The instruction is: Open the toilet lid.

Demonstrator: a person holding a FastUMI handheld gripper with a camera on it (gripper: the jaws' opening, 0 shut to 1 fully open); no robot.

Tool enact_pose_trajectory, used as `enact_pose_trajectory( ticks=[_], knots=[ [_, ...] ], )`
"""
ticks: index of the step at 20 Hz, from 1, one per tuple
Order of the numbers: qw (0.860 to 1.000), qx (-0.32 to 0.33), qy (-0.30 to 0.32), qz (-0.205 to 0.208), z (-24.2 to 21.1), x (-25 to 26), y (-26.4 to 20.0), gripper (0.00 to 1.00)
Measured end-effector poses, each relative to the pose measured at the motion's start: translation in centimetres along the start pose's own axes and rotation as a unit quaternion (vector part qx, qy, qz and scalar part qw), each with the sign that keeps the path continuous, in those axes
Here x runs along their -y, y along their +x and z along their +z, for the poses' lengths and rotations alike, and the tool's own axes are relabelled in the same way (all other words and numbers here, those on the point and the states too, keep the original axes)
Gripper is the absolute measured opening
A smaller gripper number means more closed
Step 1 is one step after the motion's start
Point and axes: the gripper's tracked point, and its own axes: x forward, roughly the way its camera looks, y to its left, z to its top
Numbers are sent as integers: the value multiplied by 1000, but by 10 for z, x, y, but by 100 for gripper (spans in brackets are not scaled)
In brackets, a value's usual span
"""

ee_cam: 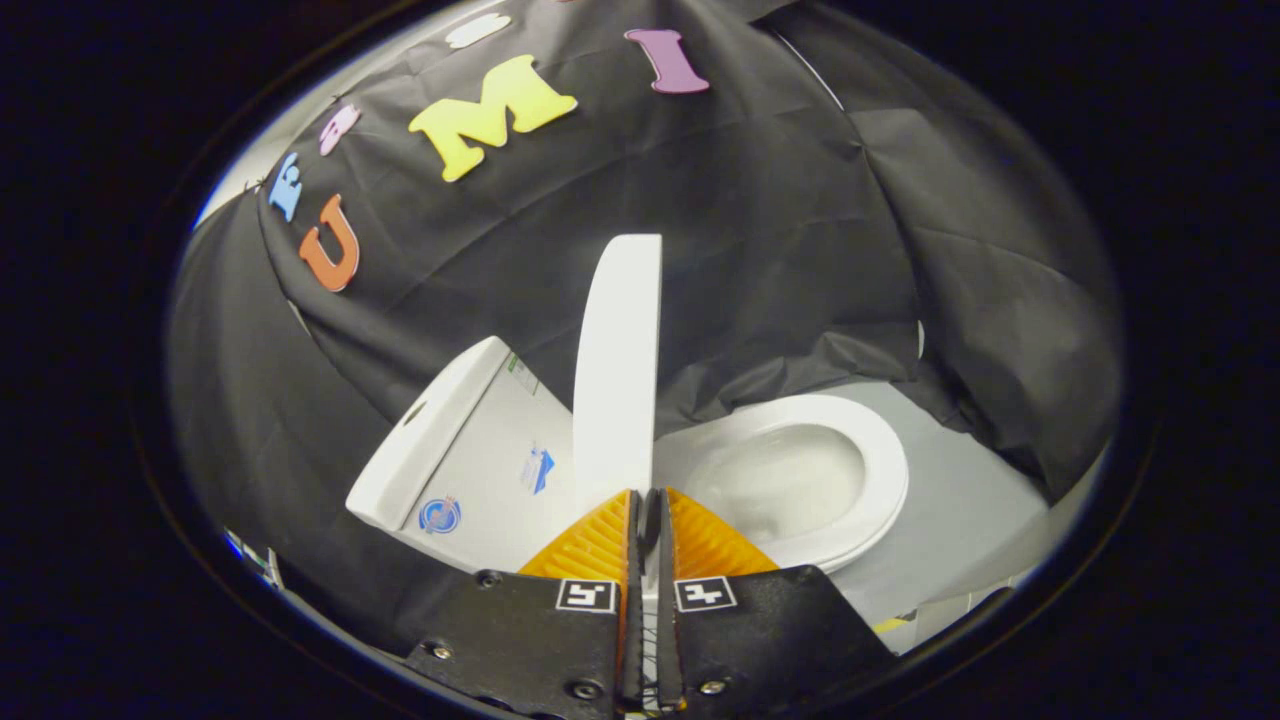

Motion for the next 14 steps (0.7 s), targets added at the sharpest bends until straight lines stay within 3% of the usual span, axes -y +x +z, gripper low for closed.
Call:
enact_pose_trajectory(
  ticks=[14],
  knots=[
    [998,-3,-59,-13,-5,-51,5,11]
  ],
)
